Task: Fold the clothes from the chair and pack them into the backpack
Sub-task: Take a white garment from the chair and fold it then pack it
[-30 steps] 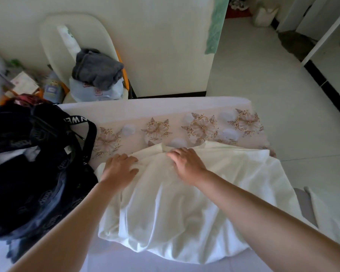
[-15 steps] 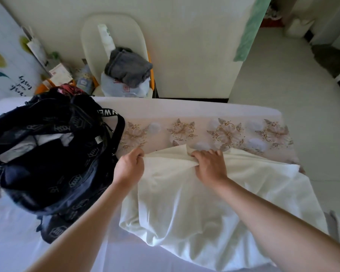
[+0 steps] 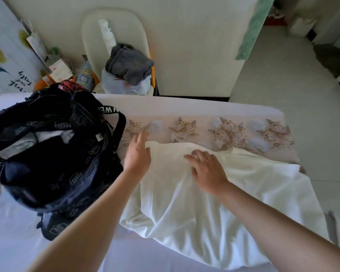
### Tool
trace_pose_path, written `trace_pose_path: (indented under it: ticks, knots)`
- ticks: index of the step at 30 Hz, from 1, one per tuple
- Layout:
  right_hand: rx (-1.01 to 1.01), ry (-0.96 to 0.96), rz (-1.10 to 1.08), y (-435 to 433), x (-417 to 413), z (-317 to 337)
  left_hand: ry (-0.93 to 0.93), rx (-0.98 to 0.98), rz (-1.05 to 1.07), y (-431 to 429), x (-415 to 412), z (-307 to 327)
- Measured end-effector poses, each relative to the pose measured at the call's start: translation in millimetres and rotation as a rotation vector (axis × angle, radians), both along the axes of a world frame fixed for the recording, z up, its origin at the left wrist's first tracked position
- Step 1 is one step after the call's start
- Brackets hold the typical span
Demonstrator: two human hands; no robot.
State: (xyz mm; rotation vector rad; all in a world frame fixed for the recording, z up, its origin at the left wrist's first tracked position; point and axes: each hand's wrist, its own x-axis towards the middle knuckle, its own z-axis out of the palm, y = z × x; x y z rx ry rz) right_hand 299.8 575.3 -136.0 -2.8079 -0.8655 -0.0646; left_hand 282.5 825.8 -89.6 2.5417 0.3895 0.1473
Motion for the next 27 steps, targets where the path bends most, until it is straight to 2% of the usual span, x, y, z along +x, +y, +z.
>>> trace_pose_path:
  ticks: [3, 5, 9, 11, 13, 16, 19, 21, 24, 26, 27]
  knots:
    - [-0.098, 0.14, 0.003, -6, -19, -17, -0.011, 0.04, -0.045, -12, -54, -2]
    - [-0.07, 0.171, -0.048, -7, -34, -16, 0.03, 0.036, -0.003, -16, -88, 0]
    - [0.104, 0.194, -0.099, -4, -81, -2, 0.259, 0.052, 0.177, -27, -145, 2]
    - [0.128, 0.184, -0.057, -8, -109, -2, 0.412, 0.097, 0.186, -35, -164, 1]
    - [0.119, 0.18, -0.043, -13, -133, -1, 0.458, 0.11, 0.152, -43, -174, -6]
    - [0.088, 0.204, -0.071, -20, -161, 6, 0.351, -0.034, 0.224, -53, -171, -8]
    - [0.005, 0.279, -0.069, -33, -174, 4, 0.131, -0.269, 0.389, -56, -162, 10]
    - [-0.035, 0.313, -0.035, -42, -176, -2, 0.009, -0.323, 0.388, -51, -159, 27]
    - [-0.083, 0.331, 0.0, -51, -174, -4, 0.009, -0.124, 0.258, -35, -158, 43]
    - [-0.089, 0.336, -0.015, -53, -172, -5, 0.145, 0.056, 0.226, -17, -157, 36]
    - [-0.089, 0.324, -0.025, -54, -174, -4, 0.224, 0.083, 0.236, -10, -159, 30]
